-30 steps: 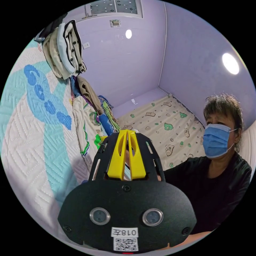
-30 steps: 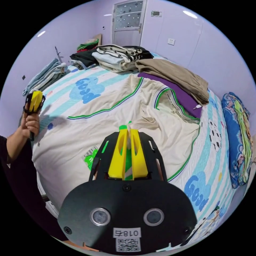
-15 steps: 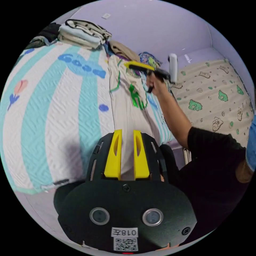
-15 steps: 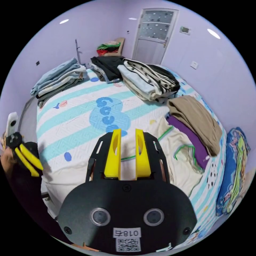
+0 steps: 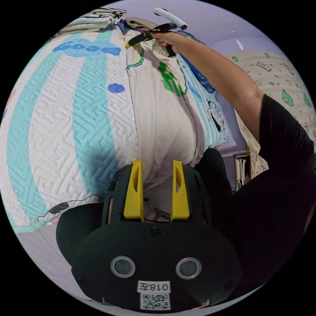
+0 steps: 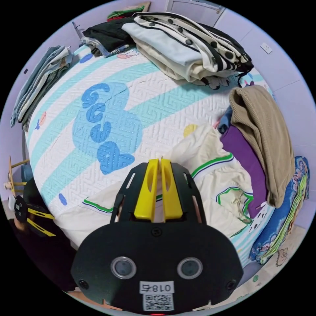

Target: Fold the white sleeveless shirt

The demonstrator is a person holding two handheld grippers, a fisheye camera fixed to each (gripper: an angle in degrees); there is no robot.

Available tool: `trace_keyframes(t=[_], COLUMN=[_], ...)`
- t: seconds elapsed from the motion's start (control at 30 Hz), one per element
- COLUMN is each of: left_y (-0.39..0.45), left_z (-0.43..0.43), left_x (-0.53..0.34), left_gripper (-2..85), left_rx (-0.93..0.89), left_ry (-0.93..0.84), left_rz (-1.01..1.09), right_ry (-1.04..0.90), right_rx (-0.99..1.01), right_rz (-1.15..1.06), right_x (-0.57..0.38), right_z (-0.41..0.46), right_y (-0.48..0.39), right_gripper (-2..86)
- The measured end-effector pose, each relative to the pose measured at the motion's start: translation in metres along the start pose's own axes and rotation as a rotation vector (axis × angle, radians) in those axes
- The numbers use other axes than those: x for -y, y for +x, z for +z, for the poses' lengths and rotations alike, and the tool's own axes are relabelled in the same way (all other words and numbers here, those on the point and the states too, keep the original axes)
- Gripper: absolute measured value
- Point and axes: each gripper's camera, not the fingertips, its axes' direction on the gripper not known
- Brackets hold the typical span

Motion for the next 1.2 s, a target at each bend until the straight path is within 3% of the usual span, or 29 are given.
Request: trace_keyframes(t=[0.33,0.73,1.07,1.2], left_y=[0.032,0.057,0.064,0.068], left_z=[0.002,0.016,0.042,0.048], left_x=[-0.002,-0.033,-0.042,-0.04], left_gripper=[13.6,14.1,10.4,2.1], left_rx=[0.005,0.111,0.254,0.359], left_ry=[-0.005,-0.067,-0.09,-0.129], left_rz=[0.028,-0.015,-0.018,-0.029], right_ry=[0.139,0.08,0.179,0.158], right_rx=[-0.247,-0.549,-0.376,-0.383], right_rz=[-0.145,-0.284,-0.12,-0.087], right_x=[-0.003,0.016,0.006,0.009], right_z=[-0.036,0.02,0.001,0.0], right_y=[-0.062,-0.113,-0.083,-0.072], right_gripper=[0.0,-0.3,-0.4,-0.3])
